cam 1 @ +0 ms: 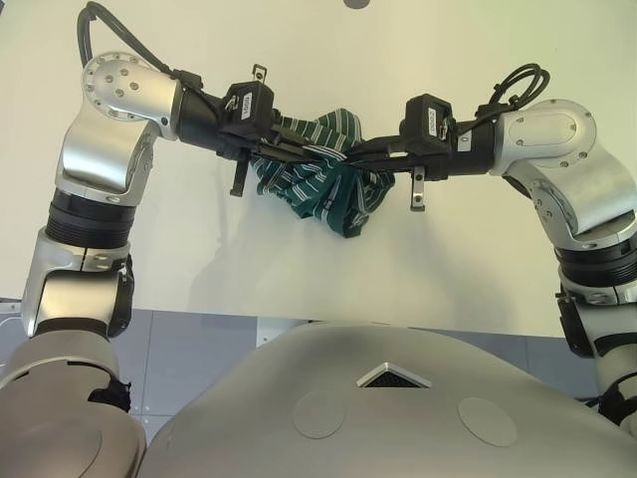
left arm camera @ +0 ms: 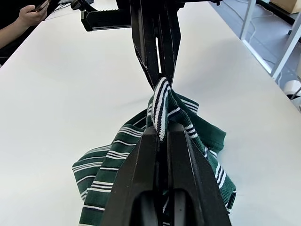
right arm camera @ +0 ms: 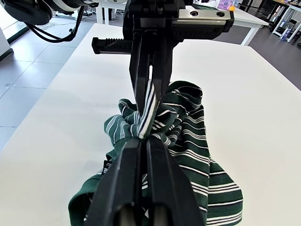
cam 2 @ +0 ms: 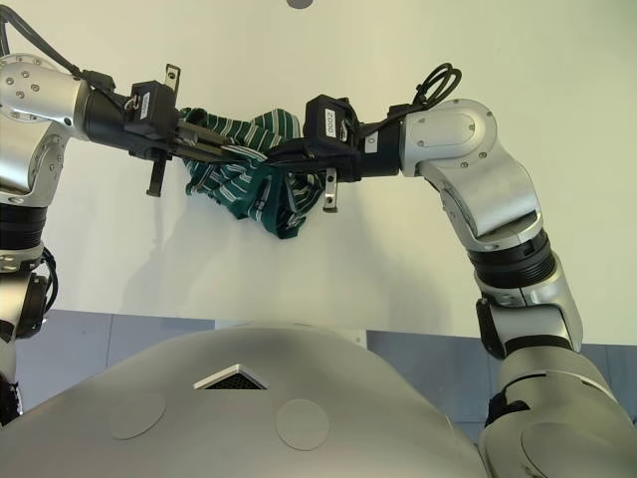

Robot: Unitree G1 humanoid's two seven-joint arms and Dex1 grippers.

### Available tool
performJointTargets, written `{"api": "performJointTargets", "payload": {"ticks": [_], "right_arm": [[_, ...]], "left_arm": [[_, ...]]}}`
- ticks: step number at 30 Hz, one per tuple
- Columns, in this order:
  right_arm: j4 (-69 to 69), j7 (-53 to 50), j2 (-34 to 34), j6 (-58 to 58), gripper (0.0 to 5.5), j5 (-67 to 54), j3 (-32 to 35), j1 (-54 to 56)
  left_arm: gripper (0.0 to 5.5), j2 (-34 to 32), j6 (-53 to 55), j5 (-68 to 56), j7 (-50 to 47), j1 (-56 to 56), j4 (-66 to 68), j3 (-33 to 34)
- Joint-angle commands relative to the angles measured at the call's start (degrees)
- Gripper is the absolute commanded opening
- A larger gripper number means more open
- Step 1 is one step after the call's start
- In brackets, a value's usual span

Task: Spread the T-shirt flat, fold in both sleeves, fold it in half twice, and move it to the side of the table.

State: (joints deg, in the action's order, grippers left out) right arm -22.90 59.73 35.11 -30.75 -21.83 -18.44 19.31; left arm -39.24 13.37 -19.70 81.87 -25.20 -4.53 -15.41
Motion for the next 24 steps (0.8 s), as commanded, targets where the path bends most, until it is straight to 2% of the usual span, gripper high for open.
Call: {"api": "performJointTargets", "payload": {"ticks": [1, 4, 11, 13, 15, 17, 19, 22, 24], "right_arm": [[0.1, -0.1, -0.2, -0.4, 0.32, 0.1, -0.4, 0.7], [2.3, -0.9, 0.7, -1.6, 1.00, 1.0, -0.3, -0.6], [6.1, -1.0, 0.8, -1.1, 2.18, 1.9, -0.1, -5.0], [9.6, -3.6, 1.3, 0.2, 2.55, 4.4, 1.7, -4.7], [18.1, -10.6, 3.1, 3.7, 3.08, 11.0, 4.6, -2.4], [23.1, -16.5, 3.3, 6.7, 3.57, 15.3, 7.5, -0.2], [22.2, -19.6, 1.2, 8.8, 3.97, 15.9, 9.6, 0.7], [13.3, -20.2, -4.4, 8.9, 4.02, 10.1, 11.4, -0.6], [5.8, -18.5, -8.8, 4.7, 4.02, 0.6, 11.9, -2.7]], "left_arm": [[0.00, -0.3, -0.3, -0.1, 0.0, -0.5, 0.8, 0.9], [0.00, -0.2, 0.2, -1.4, -0.6, -1.0, 1.2, 2.7], [0.00, 0.3, 4.4, -9.5, -3.1, -3.5, 0.6, 11.5], [0.00, 2.2, 6.4, -14.5, -5.9, -7.2, 2.0, 16.4], [0.00, 4.7, 7.7, -18.9, -10.9, -12.8, 4.2, 21.5], [0.00, 6.2, 7.0, -18.8, -16.1, -17.0, 7.4, 24.0], [0.00, 7.0, 6.1, -17.0, -20.2, -20.0, 10.7, 25.0], [0.00, 6.4, 3.1, -11.1, -21.5, -20.3, 14.4, 22.0], [0.00, 6.2, 1.4, -8.1, -20.8, -19.3, 16.3, 20.1]]}}
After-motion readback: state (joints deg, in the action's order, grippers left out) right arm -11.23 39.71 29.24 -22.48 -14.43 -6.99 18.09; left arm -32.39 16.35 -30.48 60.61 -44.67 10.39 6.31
